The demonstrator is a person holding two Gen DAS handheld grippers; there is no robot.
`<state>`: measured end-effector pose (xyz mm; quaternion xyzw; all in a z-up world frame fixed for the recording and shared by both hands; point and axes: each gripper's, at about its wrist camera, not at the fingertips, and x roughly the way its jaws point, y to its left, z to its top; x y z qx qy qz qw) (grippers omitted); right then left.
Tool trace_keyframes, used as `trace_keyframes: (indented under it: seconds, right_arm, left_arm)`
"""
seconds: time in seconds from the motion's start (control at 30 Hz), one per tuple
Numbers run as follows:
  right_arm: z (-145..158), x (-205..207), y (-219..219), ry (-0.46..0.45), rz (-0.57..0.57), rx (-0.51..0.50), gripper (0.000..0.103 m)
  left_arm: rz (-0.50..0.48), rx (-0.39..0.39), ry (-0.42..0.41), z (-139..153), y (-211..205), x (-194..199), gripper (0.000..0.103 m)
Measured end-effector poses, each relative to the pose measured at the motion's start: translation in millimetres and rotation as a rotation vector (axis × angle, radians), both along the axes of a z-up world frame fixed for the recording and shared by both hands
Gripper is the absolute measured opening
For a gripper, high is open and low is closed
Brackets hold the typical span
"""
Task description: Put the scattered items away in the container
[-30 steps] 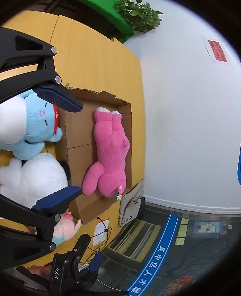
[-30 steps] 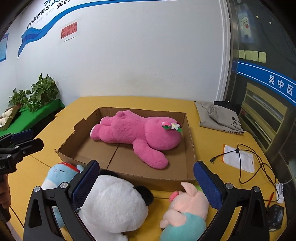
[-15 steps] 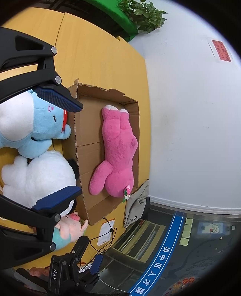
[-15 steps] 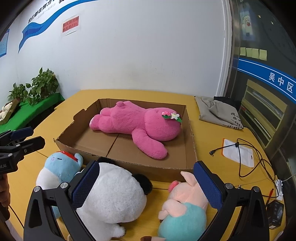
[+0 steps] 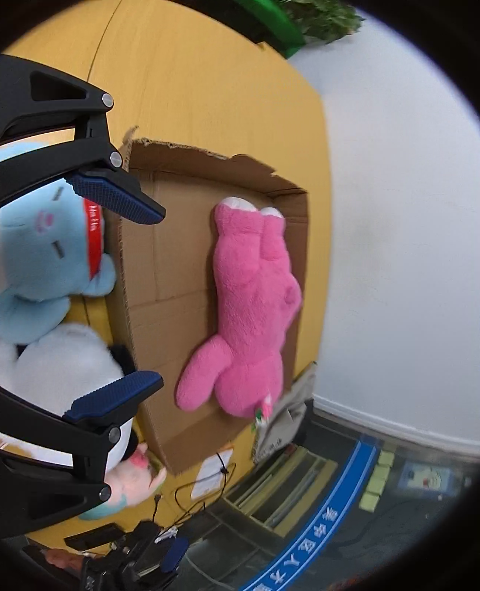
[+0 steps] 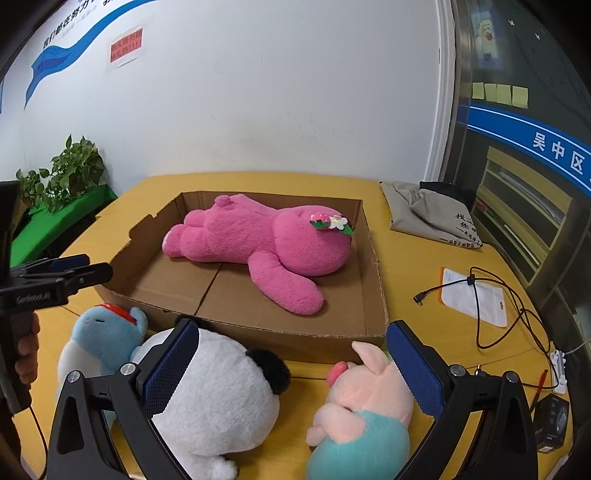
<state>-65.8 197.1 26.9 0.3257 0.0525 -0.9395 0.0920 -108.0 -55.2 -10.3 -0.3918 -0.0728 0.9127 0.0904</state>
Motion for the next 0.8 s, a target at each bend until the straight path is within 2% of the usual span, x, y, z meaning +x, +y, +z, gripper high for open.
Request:
trace_keyframes:
  seconds: [0.1, 0.17, 0.3, 0.47, 0.6, 0.8]
  right_arm:
    - [-11.4, -25.9, -4.4, -0.045, 0.038, -0.030, 0.103]
    - [-25.3, -50.7, -5.8, -0.091, 0.037, -0.038, 0.103]
    - [-53.6, -86.6, -6.2, -0.169, -0.027, -0.020, 0.103]
    - [-78.1, -99.6, -6.4, -0.239, -0.032, -0.007, 0.103]
    - [-87.1, -99.7, -3.5, -0.255, -0.041, 0.023, 0.103]
    - [-88.4, -95.1, 2.6, -0.260, -0.034, 0.034, 0.103]
  left_arm:
    - [0.017, -0.028, -0.129, -26.6, 1.6, -25.9, 0.080]
    - [-0.002, -0.001, -0.163, -40.1, 3.7, -31.5, 0.080]
    - [-0.030, -0.030, -0.157, -46.4, 9.9, -28.3, 0.080]
    - [-0.042, 0.000, -0.157, -43.1, 6.6, -19.0, 0.080]
    - [-0.048, 0.010, -0.154, -42.2, 8.1, -13.1, 0.080]
    - [-0.057, -0.026, -0.141, -39.5, 14.5, -10.7, 0.080]
